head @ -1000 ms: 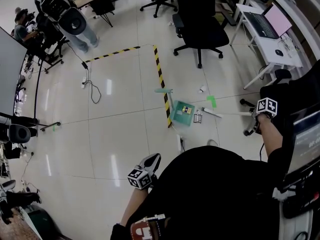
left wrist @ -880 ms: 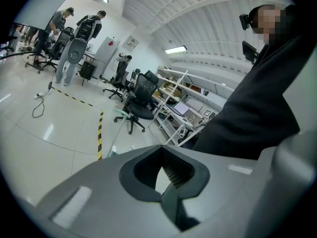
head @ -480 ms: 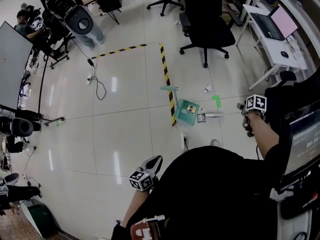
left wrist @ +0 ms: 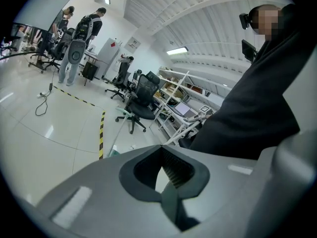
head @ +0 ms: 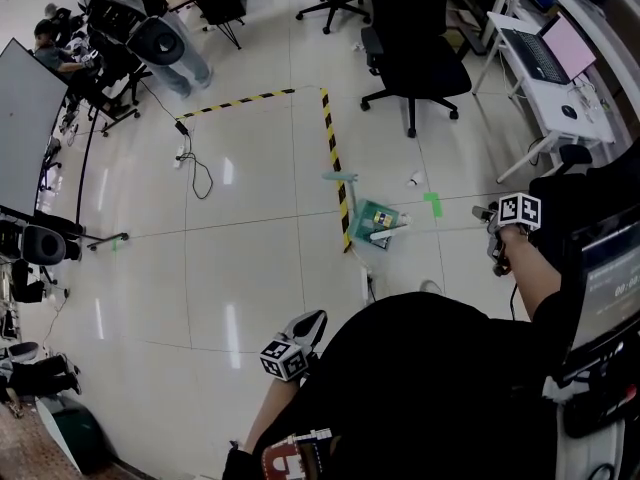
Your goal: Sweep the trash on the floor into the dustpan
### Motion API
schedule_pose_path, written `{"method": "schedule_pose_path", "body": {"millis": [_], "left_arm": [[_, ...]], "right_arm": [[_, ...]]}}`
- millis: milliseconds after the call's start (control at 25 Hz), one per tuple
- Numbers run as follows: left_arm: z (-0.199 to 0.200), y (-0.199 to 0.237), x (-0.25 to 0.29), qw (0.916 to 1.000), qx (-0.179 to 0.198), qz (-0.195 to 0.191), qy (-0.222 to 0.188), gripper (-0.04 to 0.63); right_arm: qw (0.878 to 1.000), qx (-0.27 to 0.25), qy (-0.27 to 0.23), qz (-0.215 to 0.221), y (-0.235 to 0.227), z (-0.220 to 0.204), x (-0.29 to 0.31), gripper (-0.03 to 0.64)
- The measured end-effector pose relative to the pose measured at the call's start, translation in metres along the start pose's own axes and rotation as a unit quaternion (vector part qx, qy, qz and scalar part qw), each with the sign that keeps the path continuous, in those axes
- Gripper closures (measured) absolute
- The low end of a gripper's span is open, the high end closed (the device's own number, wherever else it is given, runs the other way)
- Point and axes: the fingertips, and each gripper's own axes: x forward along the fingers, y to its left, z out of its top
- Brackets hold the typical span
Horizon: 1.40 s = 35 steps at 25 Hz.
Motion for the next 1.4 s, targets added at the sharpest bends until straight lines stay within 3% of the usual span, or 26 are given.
{"method": "schedule_pose_path", "body": {"millis": [240, 520, 720, 1160, 1400], "left_arm": [[-0.003, 0.001, 0.004, 1.0000, -0.003, -0.008, 0.001, 0.594], [-0.002, -0.004, 0.001, 1.0000, 0.001, -0.010, -0.002, 0.594], [-0.004, -0.002, -0.010, 0.9999, -0.008, 0.007, -0.003, 0.594], [-0.012, -0.003, -0.023, 0.9999, -0.008, 0.013, -0.005, 0.594], [-0.020, -0.003, -0.026, 0.9999, -0.008, 0.008, 0.005, 0.594]], "right_arm": [[1.000, -0.002, 0.010, -0.008, -0.013, -0.012, -0.016, 0.373], [0.997, -0.031, 0.035, -0.059, -0.026, -0.022, -0.013, 0.373], [0.997, -0.021, 0.021, -0.072, -0.027, -0.011, -0.007, 0.373], [0.998, -0.050, -0.029, -0.025, 0.049, 0.025, 0.035, 0.373], [0.998, -0.036, -0.054, 0.016, 0.049, 0.016, 0.024, 0.376]]}}
